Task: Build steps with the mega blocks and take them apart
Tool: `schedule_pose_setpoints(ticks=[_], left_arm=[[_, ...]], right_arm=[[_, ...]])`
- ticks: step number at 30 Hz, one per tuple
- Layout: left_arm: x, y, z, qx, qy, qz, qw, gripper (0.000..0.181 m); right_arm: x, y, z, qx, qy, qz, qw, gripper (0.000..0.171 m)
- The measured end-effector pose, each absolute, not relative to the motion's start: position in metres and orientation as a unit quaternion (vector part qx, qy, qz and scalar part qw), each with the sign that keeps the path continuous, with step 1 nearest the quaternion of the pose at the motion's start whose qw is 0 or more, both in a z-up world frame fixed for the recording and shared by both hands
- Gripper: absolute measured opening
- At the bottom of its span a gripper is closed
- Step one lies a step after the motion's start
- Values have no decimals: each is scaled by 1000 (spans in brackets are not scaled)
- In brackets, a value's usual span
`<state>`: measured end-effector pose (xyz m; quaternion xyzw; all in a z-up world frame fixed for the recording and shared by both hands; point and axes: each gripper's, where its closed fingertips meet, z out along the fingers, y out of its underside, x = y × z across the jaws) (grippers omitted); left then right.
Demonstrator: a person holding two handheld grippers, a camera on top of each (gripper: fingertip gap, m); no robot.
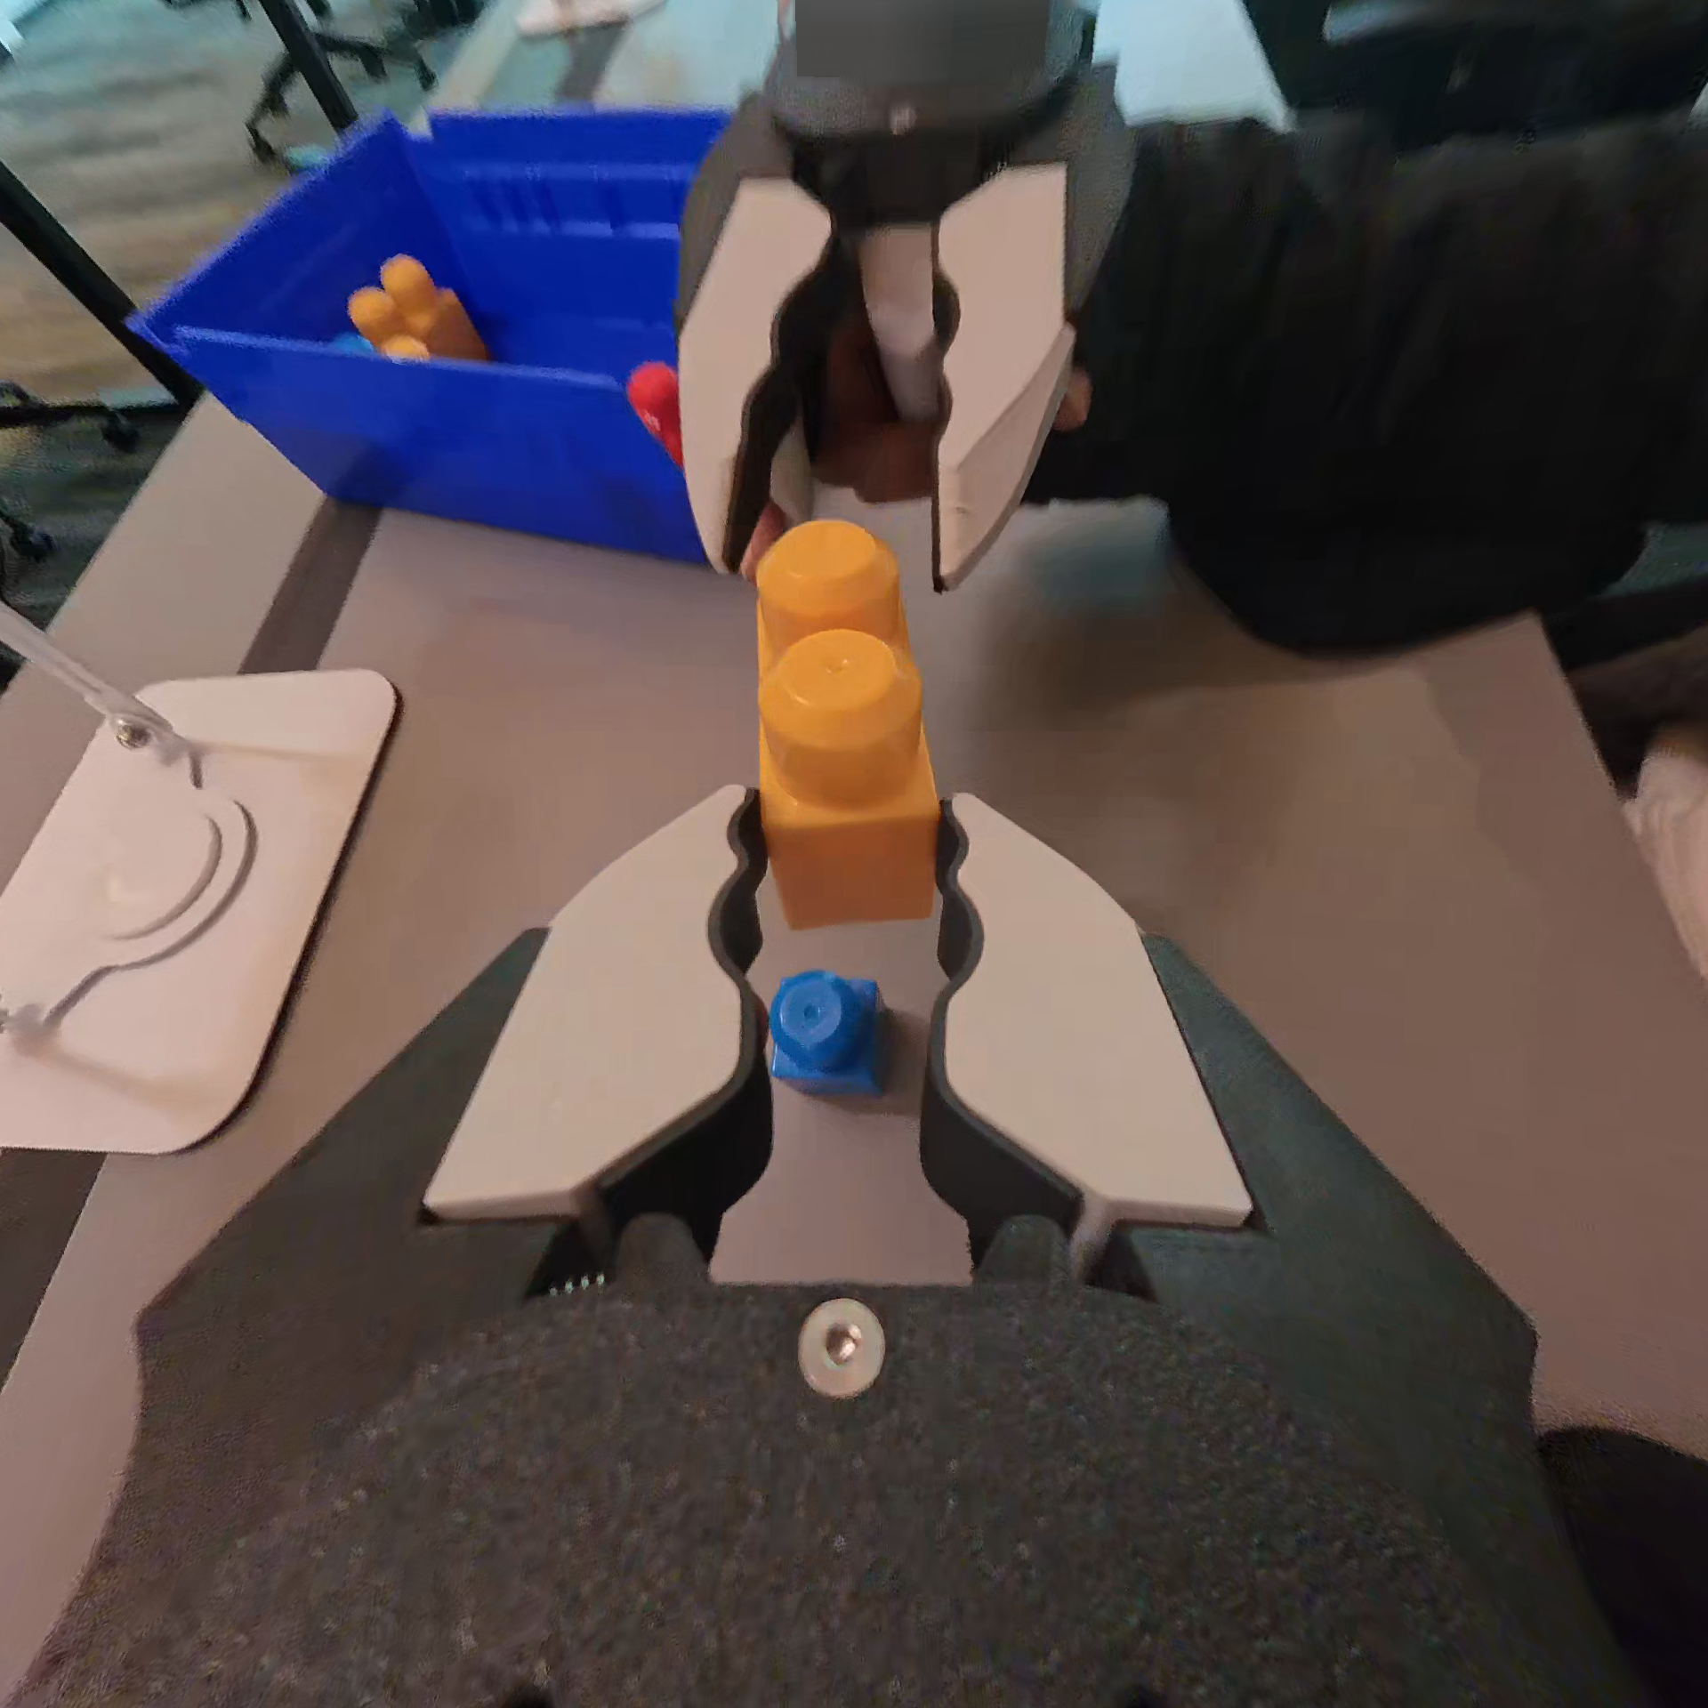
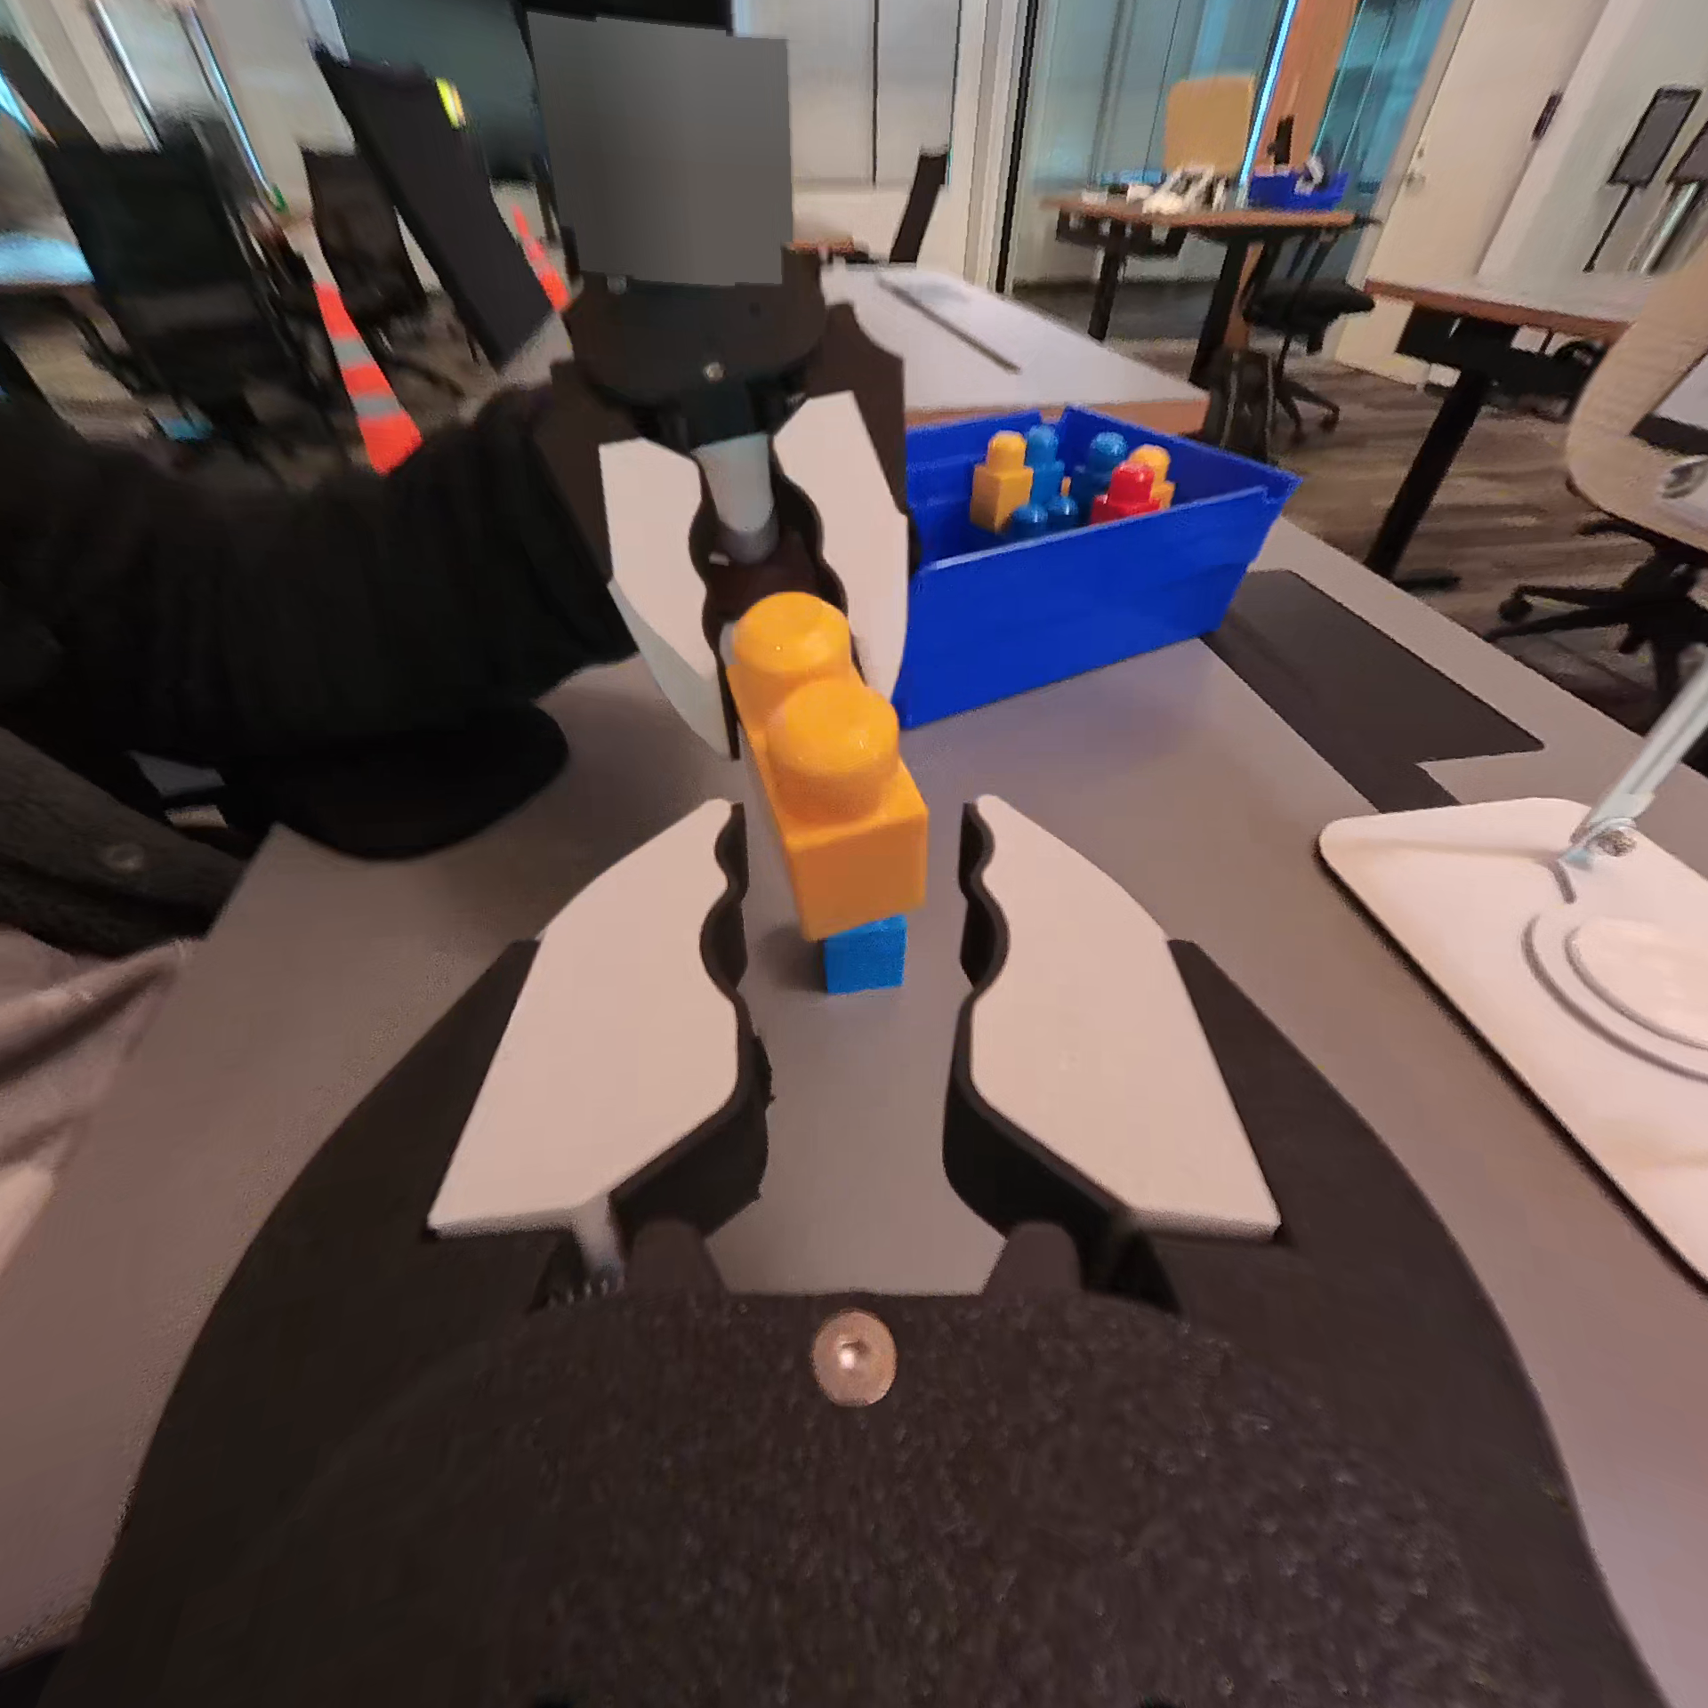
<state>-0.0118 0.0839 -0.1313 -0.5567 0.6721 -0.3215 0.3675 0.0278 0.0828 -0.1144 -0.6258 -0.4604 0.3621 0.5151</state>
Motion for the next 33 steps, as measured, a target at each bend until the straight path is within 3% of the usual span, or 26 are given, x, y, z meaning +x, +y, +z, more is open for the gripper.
schedule_pose_setpoints(ticks=[6, 15, 22, 25, 27, 33], left_arm=[[-10, 78, -160, -561, 713, -267, 325, 35], [-12, 75, -156, -546, 716, -284, 328, 35], [-7, 100, -111, -556, 618, -348, 433, 34], [-13, 128, -85, -559, 541, -357, 517, 21], [-21, 142, -73, -561, 494, -366, 554, 0], [-45, 177, -57, -583, 379, -350, 628, 0]], right_arm=[[14, 79, -146, -658, -530, 260, 468, 35], [11, 78, -151, -669, -535, 251, 451, 29], [59, 96, -117, -693, -506, 204, 471, 29], [112, 121, -93, -721, -495, 135, 466, 29], [151, 143, -81, -748, -477, 98, 450, 29], [255, 203, -76, -821, -432, 10, 374, 29]])
